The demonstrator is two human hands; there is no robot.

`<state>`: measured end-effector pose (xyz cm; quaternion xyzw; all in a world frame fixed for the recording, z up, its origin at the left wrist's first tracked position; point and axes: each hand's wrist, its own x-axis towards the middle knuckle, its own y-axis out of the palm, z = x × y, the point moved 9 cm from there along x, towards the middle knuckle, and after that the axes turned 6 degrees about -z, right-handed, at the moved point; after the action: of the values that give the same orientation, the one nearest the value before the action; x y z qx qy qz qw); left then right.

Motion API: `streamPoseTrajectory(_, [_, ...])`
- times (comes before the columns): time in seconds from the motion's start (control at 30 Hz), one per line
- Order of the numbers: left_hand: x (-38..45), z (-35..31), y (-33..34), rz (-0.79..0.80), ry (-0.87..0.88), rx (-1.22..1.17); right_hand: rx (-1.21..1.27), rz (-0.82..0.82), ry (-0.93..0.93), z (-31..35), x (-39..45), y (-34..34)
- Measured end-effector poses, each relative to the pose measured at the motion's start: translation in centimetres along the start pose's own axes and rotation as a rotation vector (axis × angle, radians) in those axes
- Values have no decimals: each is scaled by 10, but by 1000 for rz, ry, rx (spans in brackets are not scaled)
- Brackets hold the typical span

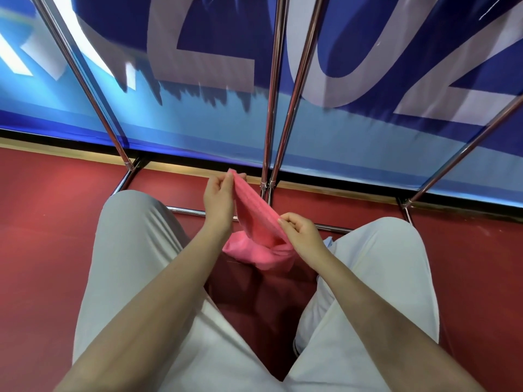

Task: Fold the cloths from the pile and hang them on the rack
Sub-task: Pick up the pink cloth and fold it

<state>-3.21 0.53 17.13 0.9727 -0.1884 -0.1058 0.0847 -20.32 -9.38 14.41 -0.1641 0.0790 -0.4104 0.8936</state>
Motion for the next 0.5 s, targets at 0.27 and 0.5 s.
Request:
streamPoseTrajectory(0.27, [-4, -22, 3, 76, 32, -2, -391, -70, -124, -8, 11, -19])
streamPoseTrajectory(0.5, [-3, -31, -1, 70, 7, -71, 9, -159, 26, -9, 15, -32])
